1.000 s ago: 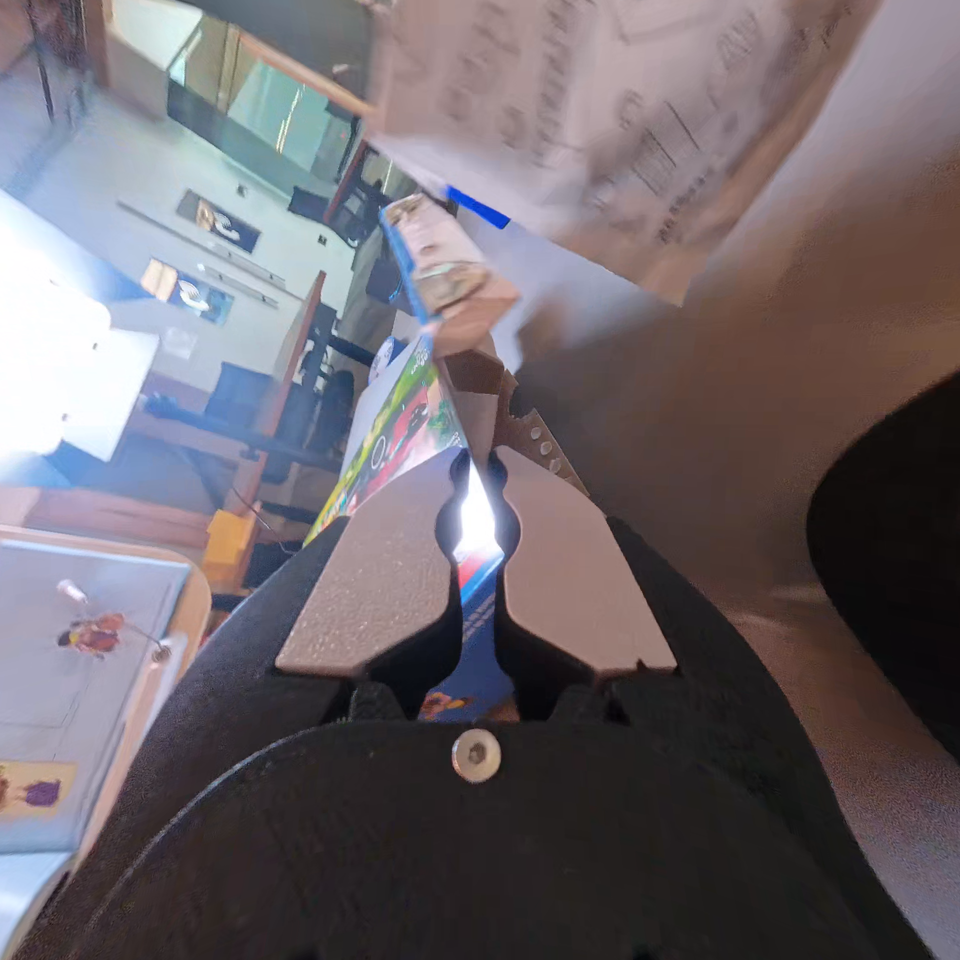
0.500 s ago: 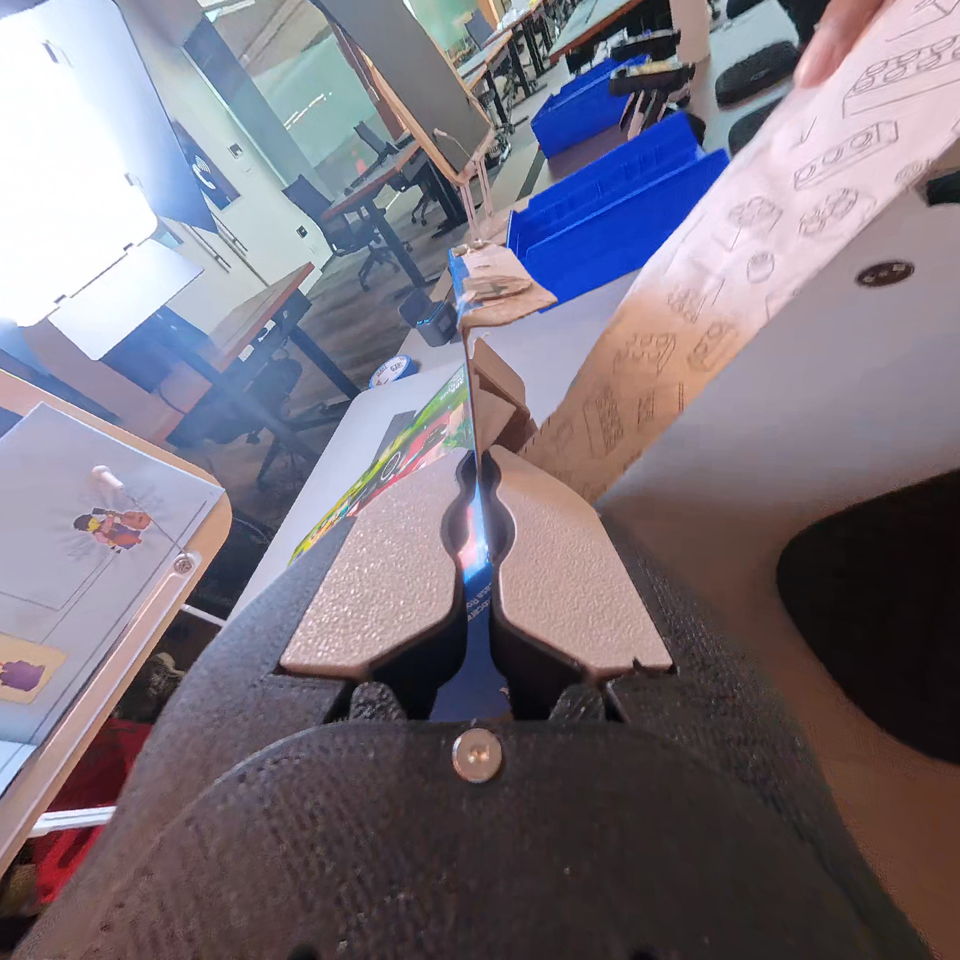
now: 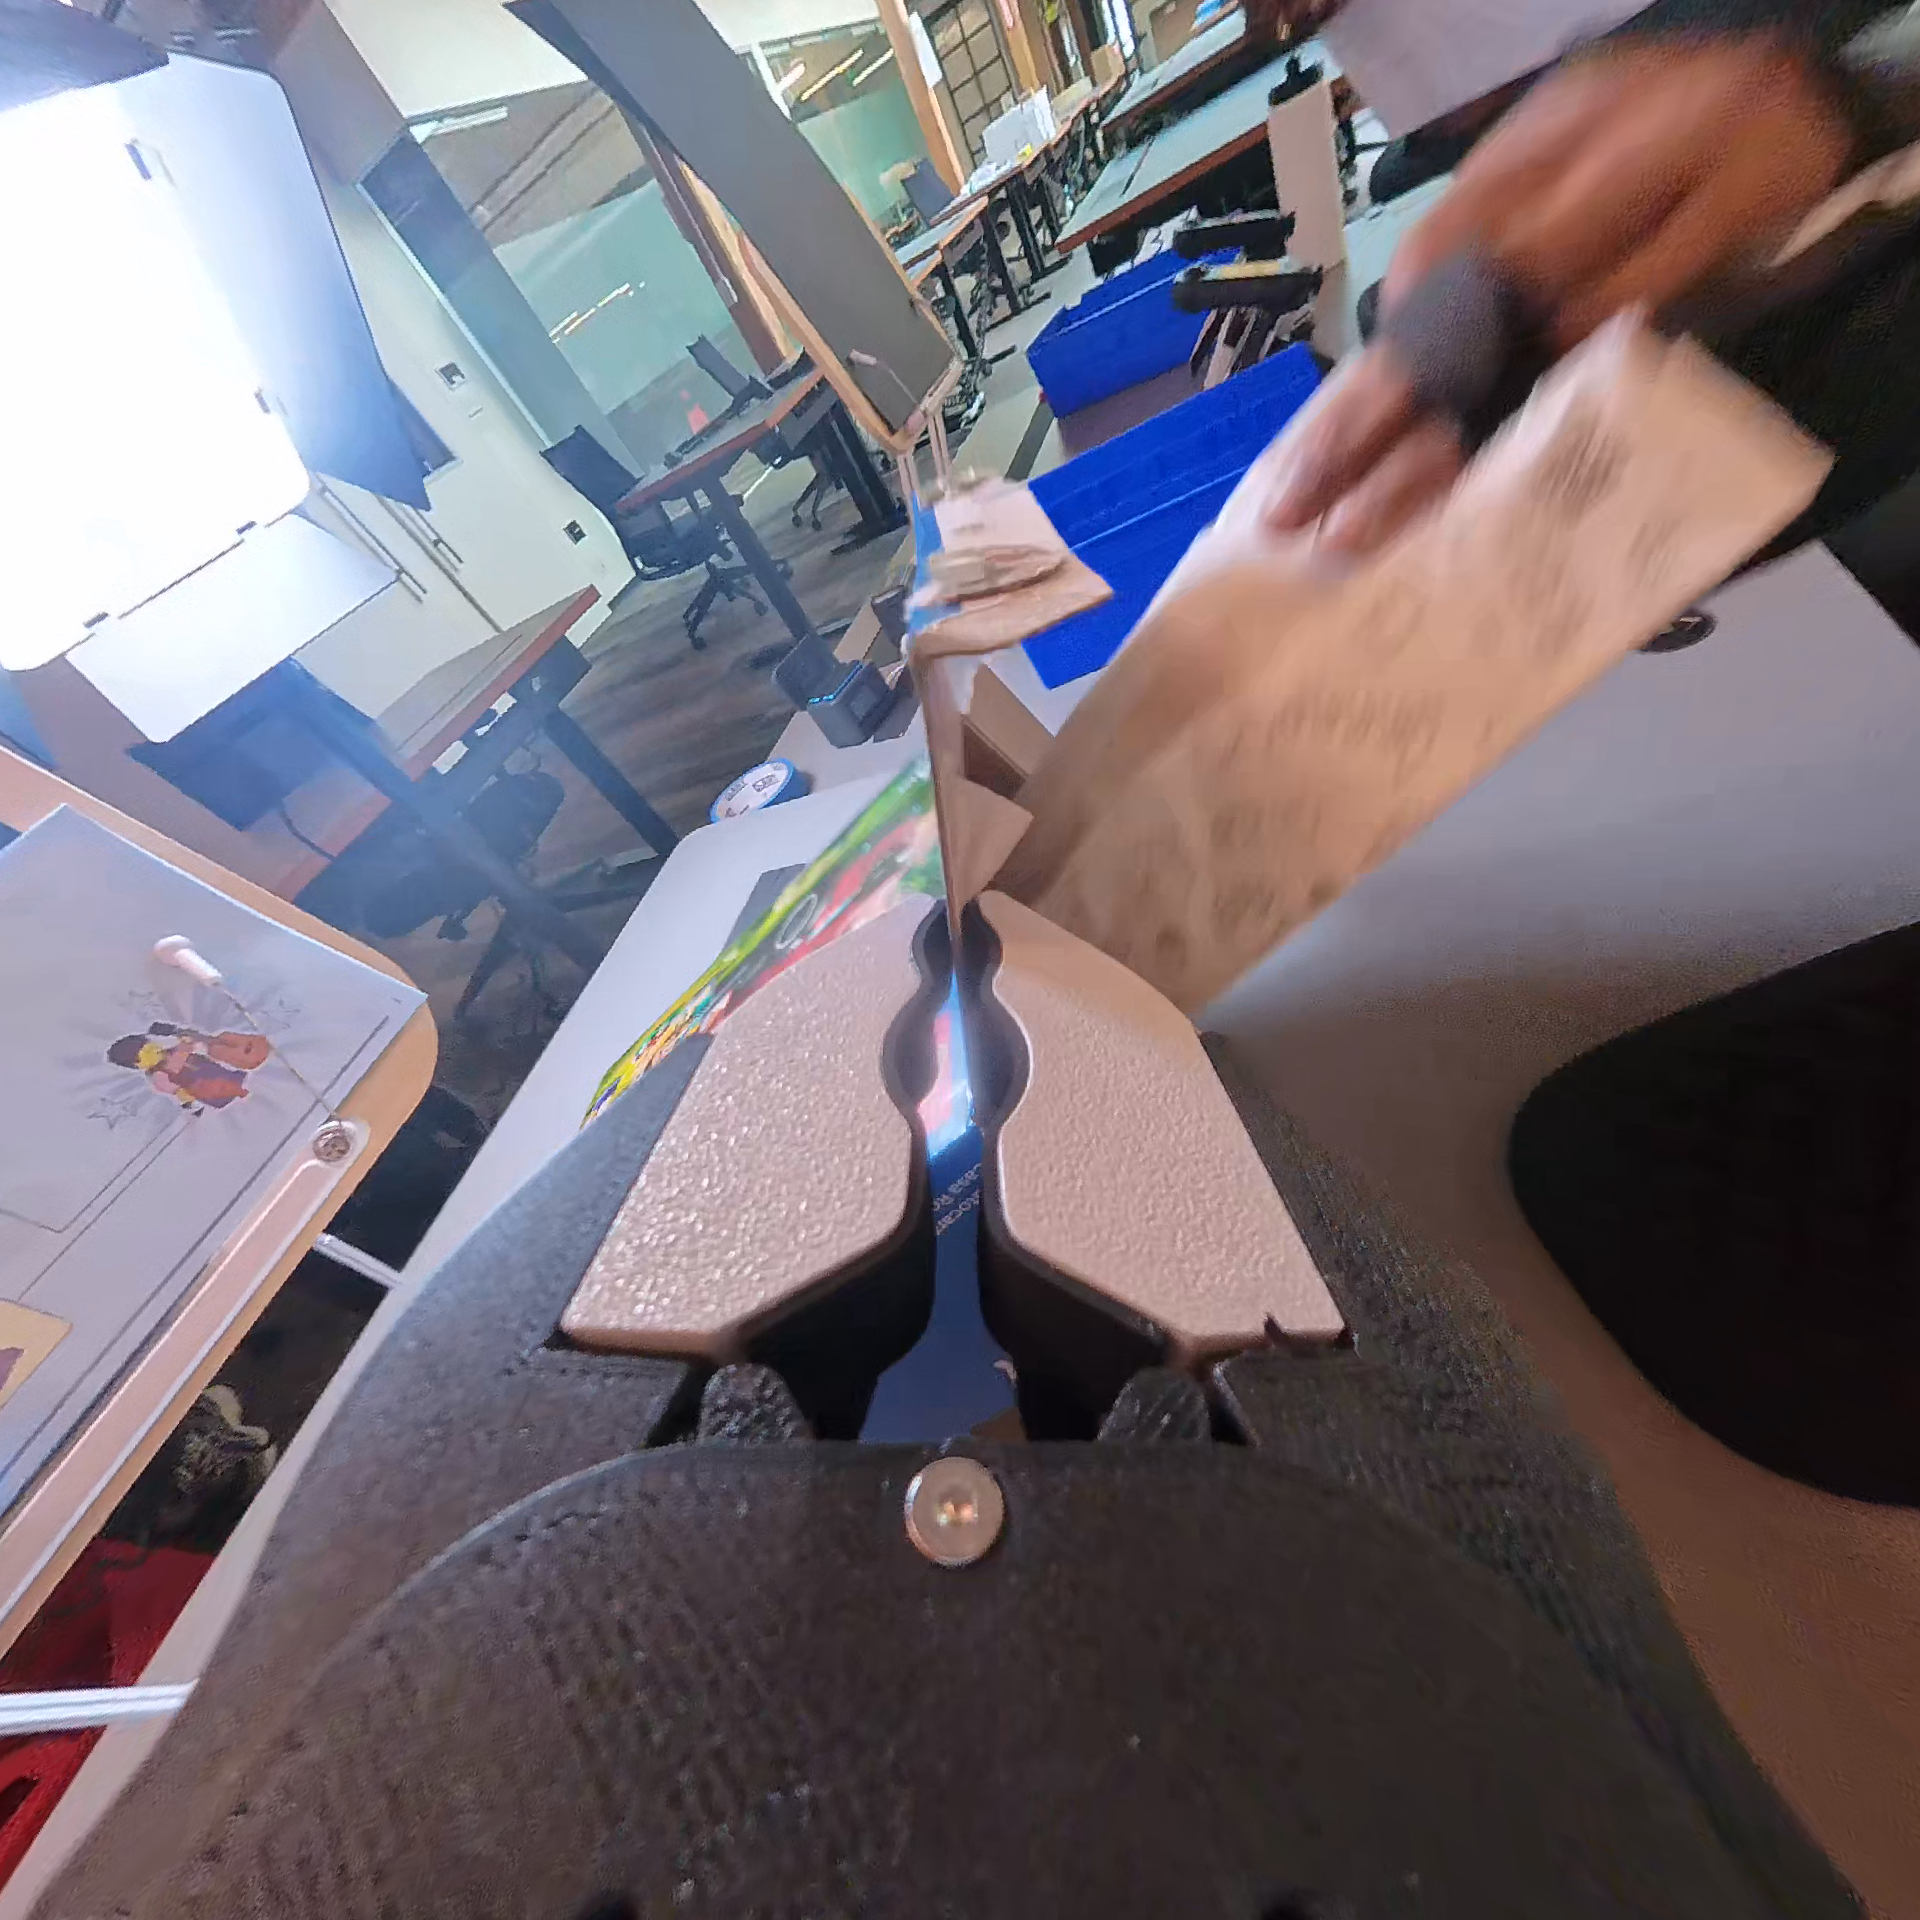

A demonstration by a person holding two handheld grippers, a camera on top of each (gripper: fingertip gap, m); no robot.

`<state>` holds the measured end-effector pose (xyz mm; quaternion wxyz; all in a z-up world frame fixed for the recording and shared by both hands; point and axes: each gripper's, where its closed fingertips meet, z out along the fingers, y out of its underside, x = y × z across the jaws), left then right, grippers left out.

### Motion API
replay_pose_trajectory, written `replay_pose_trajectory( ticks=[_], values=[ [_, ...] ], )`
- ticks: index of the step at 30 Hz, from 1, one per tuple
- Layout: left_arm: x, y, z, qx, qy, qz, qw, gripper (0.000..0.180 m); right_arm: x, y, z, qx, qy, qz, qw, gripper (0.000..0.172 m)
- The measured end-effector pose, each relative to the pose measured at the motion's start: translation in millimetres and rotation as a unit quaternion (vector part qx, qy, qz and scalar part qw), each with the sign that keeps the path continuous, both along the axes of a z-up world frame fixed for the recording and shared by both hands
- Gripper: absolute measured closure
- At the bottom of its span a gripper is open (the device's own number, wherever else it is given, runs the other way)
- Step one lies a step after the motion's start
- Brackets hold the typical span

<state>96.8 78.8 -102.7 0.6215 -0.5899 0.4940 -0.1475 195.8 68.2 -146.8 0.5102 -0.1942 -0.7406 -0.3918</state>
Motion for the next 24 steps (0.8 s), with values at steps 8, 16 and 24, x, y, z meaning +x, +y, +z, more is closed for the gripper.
replay_pose_trajectory(
  ticks=[8,16,24],
  values=[
    [13.3,-3.1,-22.2,-0.006,0.046,-0.011,0.999,0.178,-55.9,66.7,-78.8,-0.113,0.02,-0.077,0.99,0.144],
    [-14.2,14.9,-23.4,-0.022,0.012,0.014,1.0,0.178,-43.1,35.7,-50.5,-0.163,0.108,-0.032,0.98,0.127],
    [-9.0,9.6,-20.7,-0.011,0.023,0.011,1.0,0.178,-12.9,66.8,-65.7,-0.132,0.1,-0.088,0.982,0.153]
  ],
)
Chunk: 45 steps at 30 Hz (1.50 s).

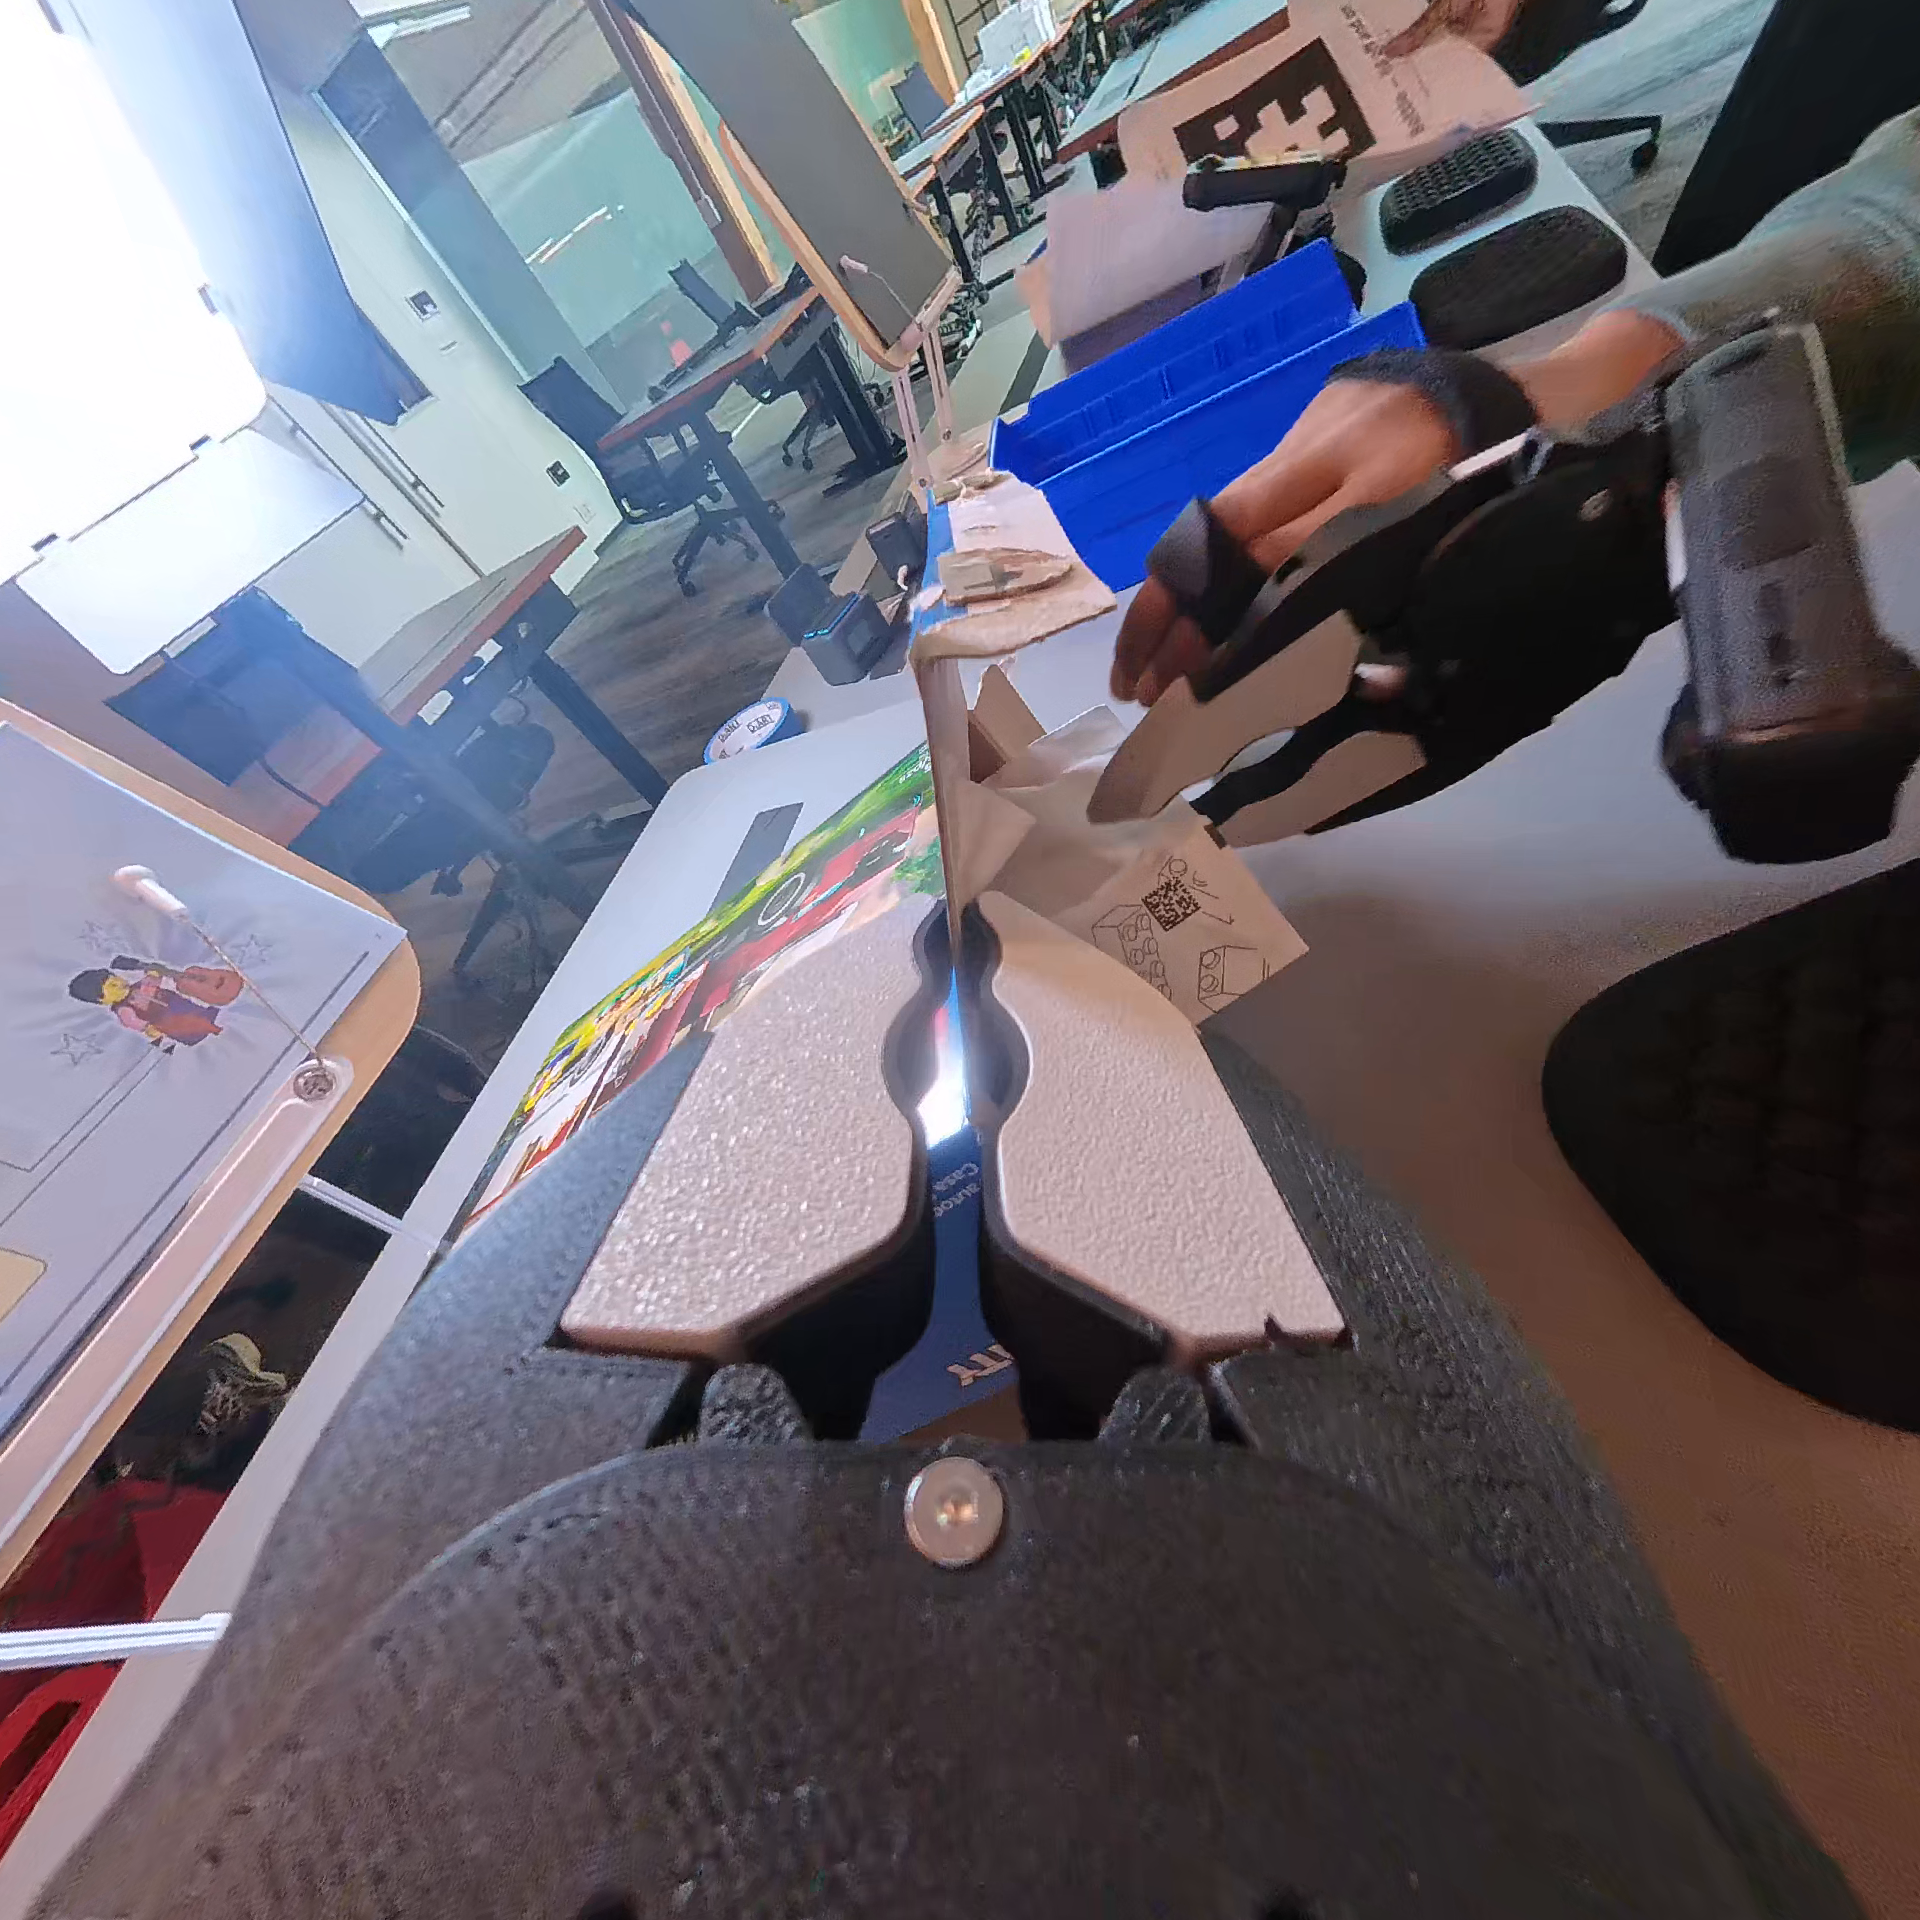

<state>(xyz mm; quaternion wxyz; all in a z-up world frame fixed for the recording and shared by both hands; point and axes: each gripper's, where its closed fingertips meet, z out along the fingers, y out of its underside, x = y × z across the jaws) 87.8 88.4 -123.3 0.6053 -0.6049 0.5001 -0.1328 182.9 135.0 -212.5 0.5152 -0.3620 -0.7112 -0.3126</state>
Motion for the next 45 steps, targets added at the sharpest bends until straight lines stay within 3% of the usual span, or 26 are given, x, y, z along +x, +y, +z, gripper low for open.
replay_pose_trajectory(
  ticks=[5,10,15,18,20,26,28,32,36,40,45],
  values=[
    [5.7,-3.3,0.7,-0.007,-0.002,-0.01,1.0,0.178,-35.0,21.0,-7.5,-0.012,0.014,0.013,1.0,0.166],
    [-0.8,-2.4,-1.8,-0.012,-0.009,-0.009,1.0,0.178,-38.5,38.5,-7.2,-0.016,0.031,-0.033,0.999,0.152],
    [-9.5,0.4,3.0,-0.017,-0.021,-0.003,1.0,0.178,-18.9,13.2,4.0,-0.025,0.04,-0.015,0.999,0.146],
    [-6.9,0.0,2.8,-0.015,-0.018,-0.004,1.0,0.178,-5.5,9.4,4.1,-0.021,0.024,-0.017,0.999,0.153],
    [-3.7,-1.0,1.7,-0.013,-0.014,-0.005,1.0,0.178,-5.7,12.6,-0.9,-0.007,0.009,-0.012,1.0,0.17],
    [8.0,-7.3,-13.9,-0.021,0.03,-0.014,0.999,0.178,-28.3,36.0,-15.5,0.005,-0.018,-0.013,1.0,0.172],
    [12.7,-10.6,-13.5,-0.019,0.028,-0.018,0.999,0.177,-39.2,40.6,-21.0,0.012,-0.018,0.003,1.0,0.172],
    [1.6,-6.4,-3.8,-0.022,0.005,-0.008,1.0,0.178,-57.3,10.3,-25.7,-0.003,-0.022,0.082,0.996,0.172],
    [4.3,-10.2,-2.9,-0.046,-0.018,-0.032,0.998,0.177,-42.4,35.7,-15.9,-0.005,-0.024,-0.001,1.0,0.172],
    [11.1,-11.2,-15.0,-0.032,0.018,-0.03,0.999,0.177,-66.4,29.3,-23.9,-0.015,-0.042,0.006,0.999,0.172],
    [-10.9,2.6,-7.4,-0.046,-0.022,-0.002,0.999,0.178,-55.8,25.5,-25.8,-0.049,-0.015,0.014,0.999,0.163]
  ],
)
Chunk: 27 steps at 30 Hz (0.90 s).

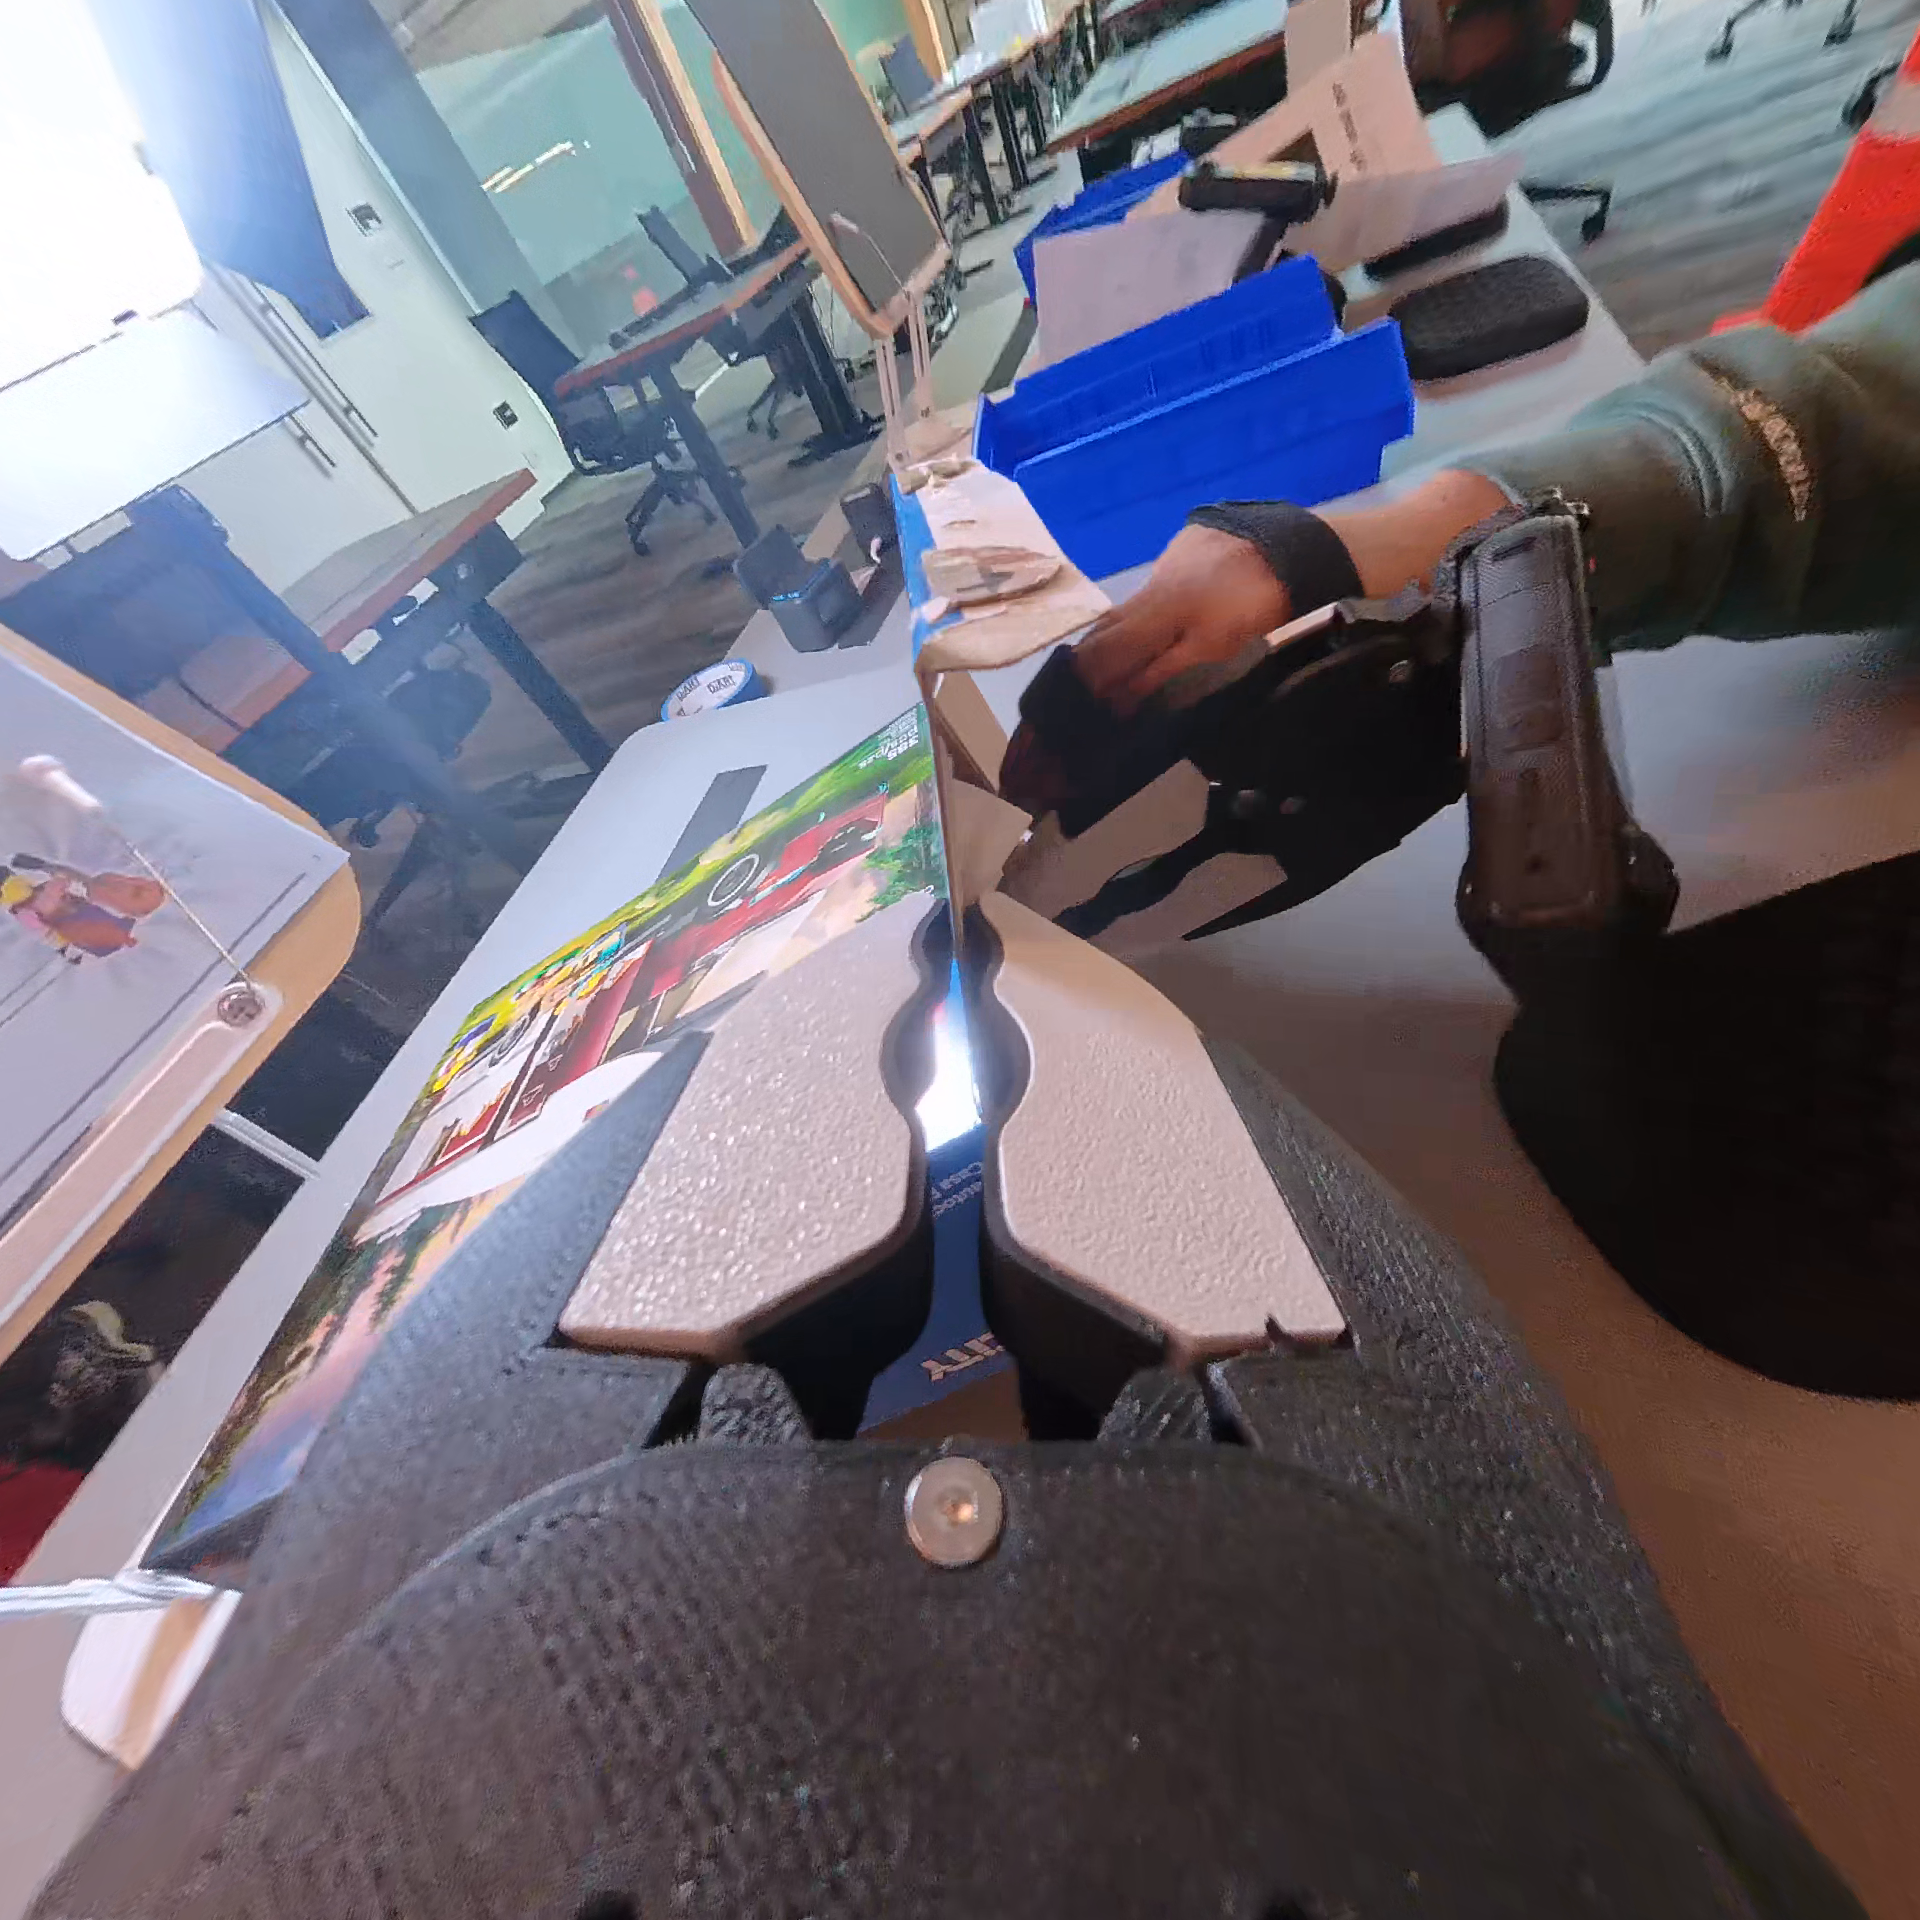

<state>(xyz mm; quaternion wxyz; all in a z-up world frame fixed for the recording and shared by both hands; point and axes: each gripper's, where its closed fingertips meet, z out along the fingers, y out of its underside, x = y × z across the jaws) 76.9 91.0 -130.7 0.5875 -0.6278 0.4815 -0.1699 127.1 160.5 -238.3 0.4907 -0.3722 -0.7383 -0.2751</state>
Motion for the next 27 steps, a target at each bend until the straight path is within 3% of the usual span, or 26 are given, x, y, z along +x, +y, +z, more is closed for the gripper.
replay_pose_trajectory(
  ticks=[4,7,9,12,13,15,18,20,23,27],
  values=[
    [-1.6,0.3,2.7,0.005,-0.007,-0.002,1.0,0.178,20.8,-16.4,9.7,-0.06,0.049,-0.004,0.997,0.15],
    [5.0,-7.6,-11.3,0.006,0.023,-0.012,1.0,0.177,28.9,-52.0,12.5,-0.196,0.117,0.037,0.973,0.15],
    [12.7,-15.9,-28.3,0.0,0.045,-0.024,0.999,0.176,31.0,-86.0,26.5,-0.313,0.191,0.091,0.926,0.15],
    [23.0,-29.8,-59.5,-0.007,0.08,-0.04,0.996,0.172,40.3,-134.9,70.0,-0.468,0.296,0.198,0.809,0.151],
    [25.9,-35.0,-67.2,-0.009,0.087,-0.048,0.995,0.17,45.3,-138.0,88.2,-0.479,0.336,0.222,0.78,0.153],
    [30.2,-48.1,-74.1,-0.016,0.089,-0.069,0.994,0.159,55.6,-122.2,116.1,-0.457,0.417,0.231,0.751,0.152],
    [22.2,-65.4,-58.0,-0.022,0.052,-0.084,0.995,0.149,72.4,-71.8,130.2,-0.387,0.524,0.163,0.741,0.149],
    [-0.9,-62.4,-40.8,-0.019,0.017,-0.052,0.998,0.147,83.5,-42.8,125.5,-0.355,0.572,0.107,0.732,0.148],
    [-78.7,-24.5,-25.9,0.026,0.036,0.097,0.994,0.145,93.1,-18.8,111.0,-0.314,0.588,0.034,0.744,0.144],
    [-224.1,30.7,-9.6,0.035,0.095,0.295,0.95,0.144,95.8,-10.4,103.8,-0.254,0.575,-0.008,0.778,0.142]
  ],
)
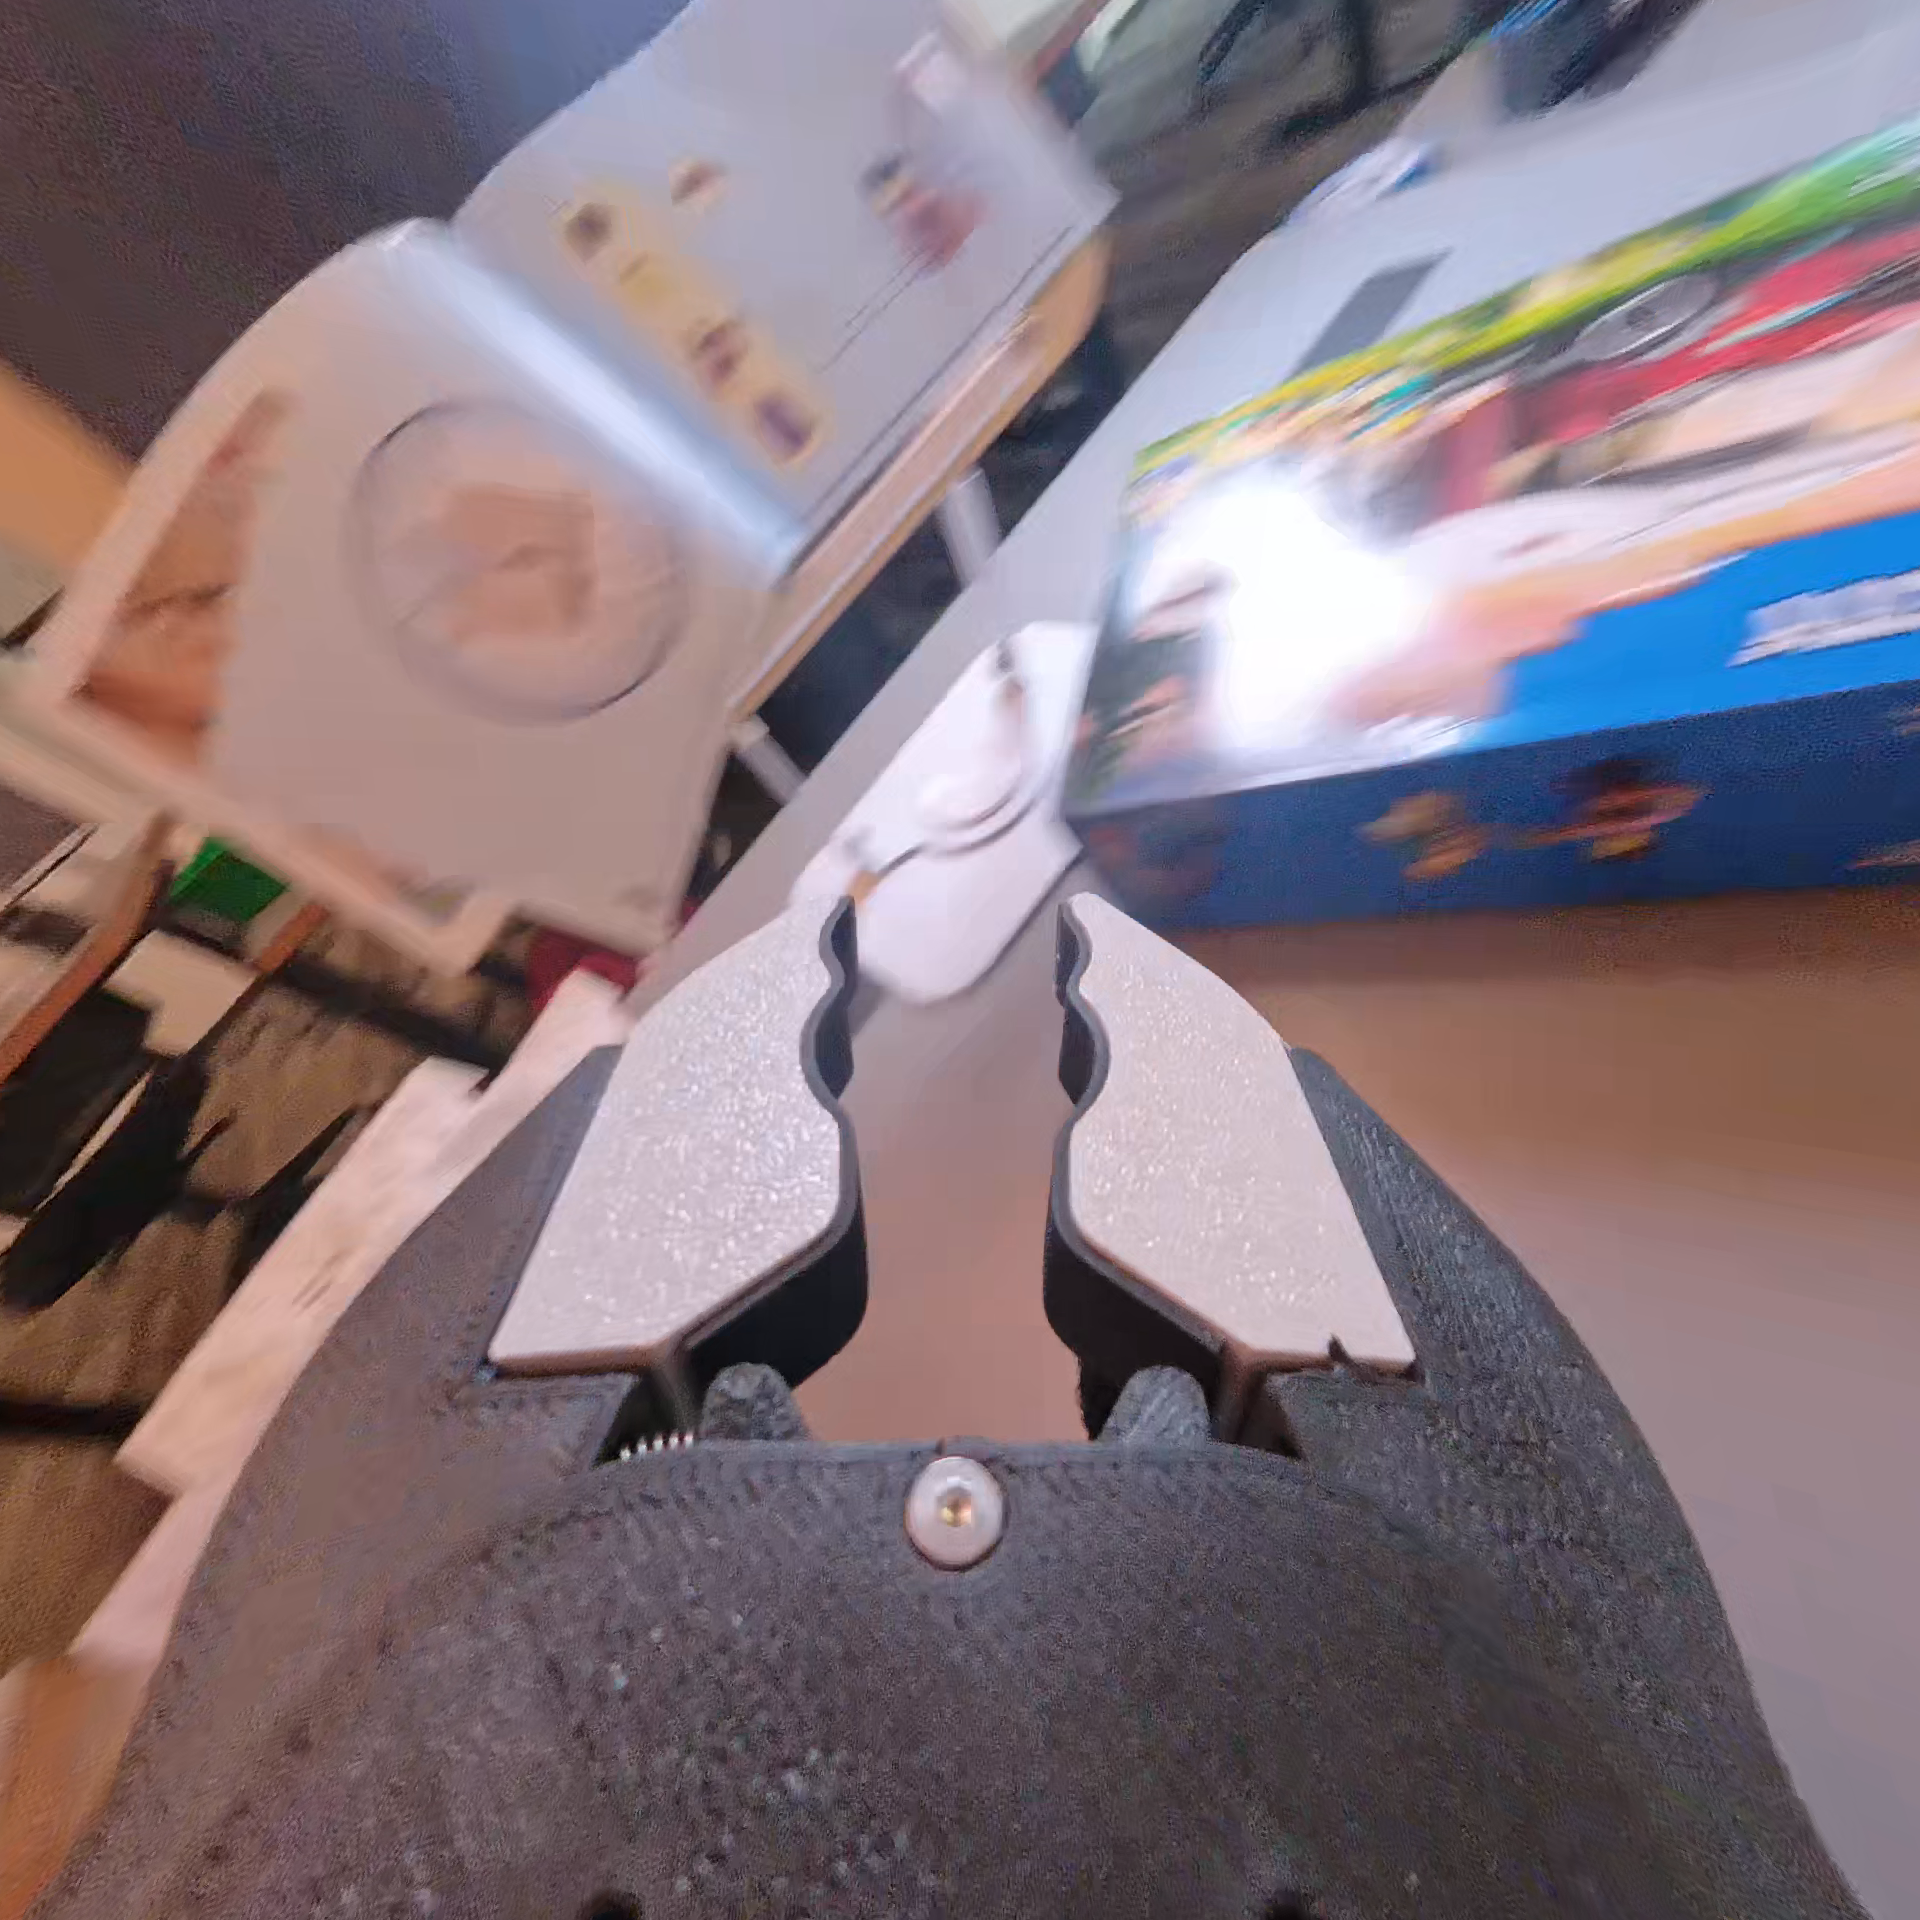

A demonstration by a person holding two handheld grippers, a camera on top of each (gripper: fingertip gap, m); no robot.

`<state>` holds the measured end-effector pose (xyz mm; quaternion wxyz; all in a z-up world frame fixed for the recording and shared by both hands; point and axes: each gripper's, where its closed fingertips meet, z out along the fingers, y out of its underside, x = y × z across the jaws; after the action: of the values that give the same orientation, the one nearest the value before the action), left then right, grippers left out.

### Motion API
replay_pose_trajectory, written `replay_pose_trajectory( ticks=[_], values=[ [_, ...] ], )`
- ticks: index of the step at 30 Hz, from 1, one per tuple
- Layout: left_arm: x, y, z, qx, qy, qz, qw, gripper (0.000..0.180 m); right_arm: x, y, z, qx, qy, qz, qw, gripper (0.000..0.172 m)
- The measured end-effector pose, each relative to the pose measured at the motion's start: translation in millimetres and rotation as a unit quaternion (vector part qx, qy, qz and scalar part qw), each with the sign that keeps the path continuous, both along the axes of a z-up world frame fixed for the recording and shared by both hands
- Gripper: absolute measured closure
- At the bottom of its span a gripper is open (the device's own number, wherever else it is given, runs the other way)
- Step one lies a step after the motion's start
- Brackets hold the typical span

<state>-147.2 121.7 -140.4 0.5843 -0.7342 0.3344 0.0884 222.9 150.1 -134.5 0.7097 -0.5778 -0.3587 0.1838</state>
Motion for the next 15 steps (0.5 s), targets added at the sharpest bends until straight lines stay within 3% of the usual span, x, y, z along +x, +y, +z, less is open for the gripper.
replay_pose_trajectory(
  ticks=[3,7,10,15],
  values=[
    [-107.6,36.1,6.7,-0.05,0.077,0.099,0.991,0.139,0.1,1.1,-0.6,0.024,-0.02,-0.023,0.999,0.141],
    [-217.6,75.1,0.9,-0.128,0.191,0.138,0.963,0.141,3.1,5.6,-8.4,0.027,-0.026,-0.035,0.999,0.141],
    [-267.8,90.7,-21.3,-0.211,0.229,0.145,0.939,0.134,6.9,9.8,-17.4,0.015,-0.026,-0.034,0.999,0.141],
    [-311.3,106.7,-61.4,-0.318,0.262,0.136,0.901,0.126,9.0,14.2,-24.2,0.024,-0.037,-0.038,0.998,0.143]
  ],
)
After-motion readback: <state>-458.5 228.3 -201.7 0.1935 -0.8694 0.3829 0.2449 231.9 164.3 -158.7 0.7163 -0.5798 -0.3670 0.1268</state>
